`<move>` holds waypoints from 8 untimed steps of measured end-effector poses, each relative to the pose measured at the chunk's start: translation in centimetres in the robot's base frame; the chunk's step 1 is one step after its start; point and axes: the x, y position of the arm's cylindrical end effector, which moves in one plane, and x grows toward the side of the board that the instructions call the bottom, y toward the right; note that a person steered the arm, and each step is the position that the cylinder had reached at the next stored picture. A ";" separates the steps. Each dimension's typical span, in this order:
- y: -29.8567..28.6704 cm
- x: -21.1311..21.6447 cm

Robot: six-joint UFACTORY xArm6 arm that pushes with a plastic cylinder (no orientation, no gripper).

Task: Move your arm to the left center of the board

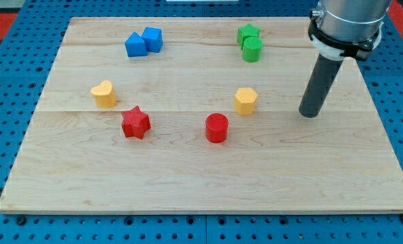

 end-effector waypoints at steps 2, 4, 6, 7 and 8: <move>0.0 0.0; 1.1 1.4; 6.4 3.1; 6.4 3.1; 6.6 3.8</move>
